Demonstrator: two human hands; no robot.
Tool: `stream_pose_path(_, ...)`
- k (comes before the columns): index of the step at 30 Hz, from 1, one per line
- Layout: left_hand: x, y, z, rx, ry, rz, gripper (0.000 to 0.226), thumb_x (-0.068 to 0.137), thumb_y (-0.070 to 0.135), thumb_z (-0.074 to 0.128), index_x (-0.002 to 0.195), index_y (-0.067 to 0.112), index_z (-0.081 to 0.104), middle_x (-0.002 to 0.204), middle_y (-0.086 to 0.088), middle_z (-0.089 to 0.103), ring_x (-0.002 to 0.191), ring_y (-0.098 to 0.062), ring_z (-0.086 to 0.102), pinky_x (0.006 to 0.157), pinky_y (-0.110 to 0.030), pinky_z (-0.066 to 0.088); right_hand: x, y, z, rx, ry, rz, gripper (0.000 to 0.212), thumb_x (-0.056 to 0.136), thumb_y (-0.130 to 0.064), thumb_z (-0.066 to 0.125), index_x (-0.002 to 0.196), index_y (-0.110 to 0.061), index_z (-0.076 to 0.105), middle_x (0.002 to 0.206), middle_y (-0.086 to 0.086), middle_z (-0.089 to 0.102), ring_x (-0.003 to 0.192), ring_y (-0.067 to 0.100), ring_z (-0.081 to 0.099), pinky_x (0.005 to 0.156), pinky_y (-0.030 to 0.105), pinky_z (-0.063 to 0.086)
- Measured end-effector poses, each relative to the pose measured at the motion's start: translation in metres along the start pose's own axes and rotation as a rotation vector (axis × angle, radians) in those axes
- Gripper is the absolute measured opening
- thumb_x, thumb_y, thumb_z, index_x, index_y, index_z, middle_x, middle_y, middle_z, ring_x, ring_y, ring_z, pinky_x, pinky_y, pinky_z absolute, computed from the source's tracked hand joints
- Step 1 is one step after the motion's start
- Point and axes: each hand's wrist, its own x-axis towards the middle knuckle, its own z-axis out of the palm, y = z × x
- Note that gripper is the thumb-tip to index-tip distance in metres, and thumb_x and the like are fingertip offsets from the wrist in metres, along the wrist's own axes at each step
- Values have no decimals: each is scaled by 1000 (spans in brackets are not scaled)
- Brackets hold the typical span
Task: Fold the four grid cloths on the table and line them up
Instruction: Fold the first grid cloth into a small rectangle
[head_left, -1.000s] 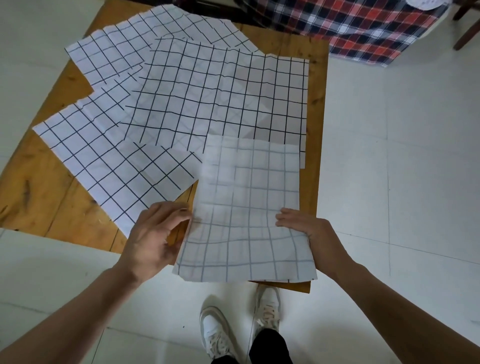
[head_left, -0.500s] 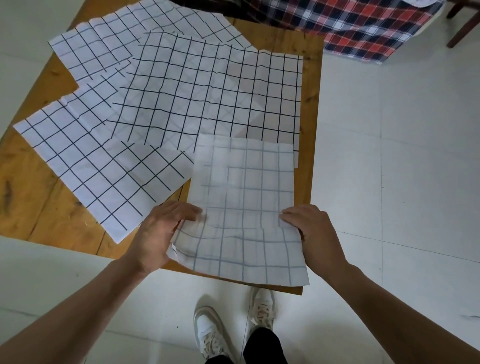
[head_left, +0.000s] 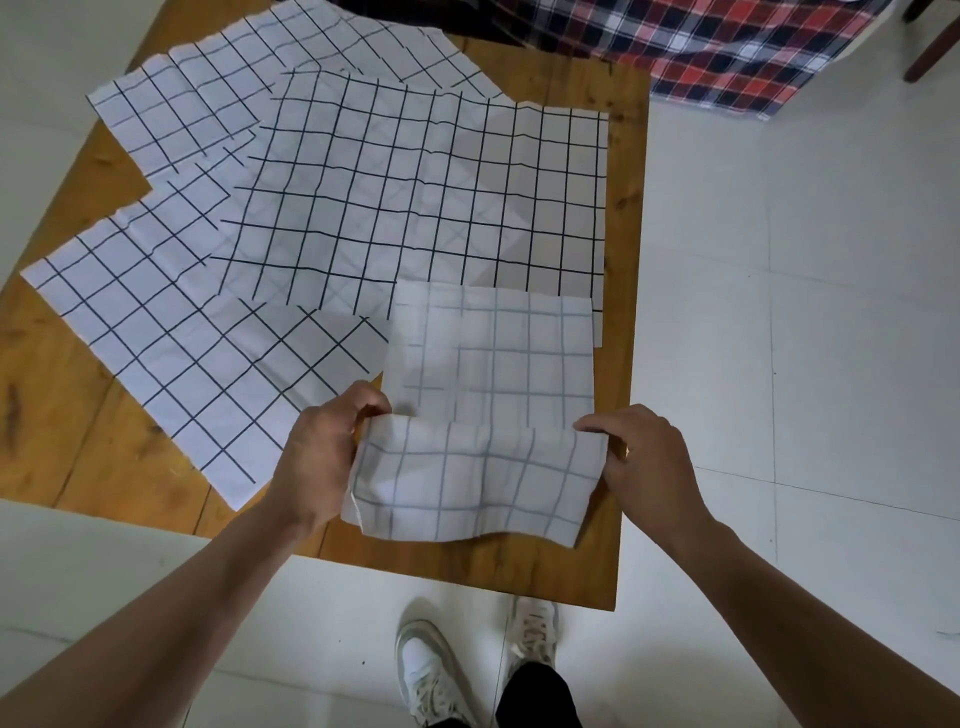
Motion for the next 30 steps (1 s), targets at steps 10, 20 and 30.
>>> stream_pose_path(10, 25, 12, -6, 571, 35, 157, 11, 93, 16, 63, 87, 19, 71, 81, 7, 70, 74, -19, 66, 67, -40, 55, 19, -8, -5, 91, -14, 121, 11, 95, -20, 60, 91, -18, 71, 80, -6, 66, 71, 9, 59, 65, 13, 42)
stream_pose_path(20, 43, 17, 6, 715, 184, 11, 36, 95, 37, 60, 66, 16, 56, 66, -2, 60, 61, -17, 57, 56, -28, 40, 48, -21, -2, 55, 2, 232, 41, 97, -39, 53, 62, -19, 56, 54, -4, 53, 51, 12, 54, 54, 19, 36)
stream_pose_path(30, 36, 16, 4, 612, 164, -13, 29, 83, 46, 73, 83, 21, 61, 78, 6, 61, 74, -9, 57, 62, -28, 43, 52, -18, -3, 9, 5, 248, 32, 95, -35, 58, 71, -16, 64, 61, -3, 61, 57, 12, 60, 60, 19, 45)
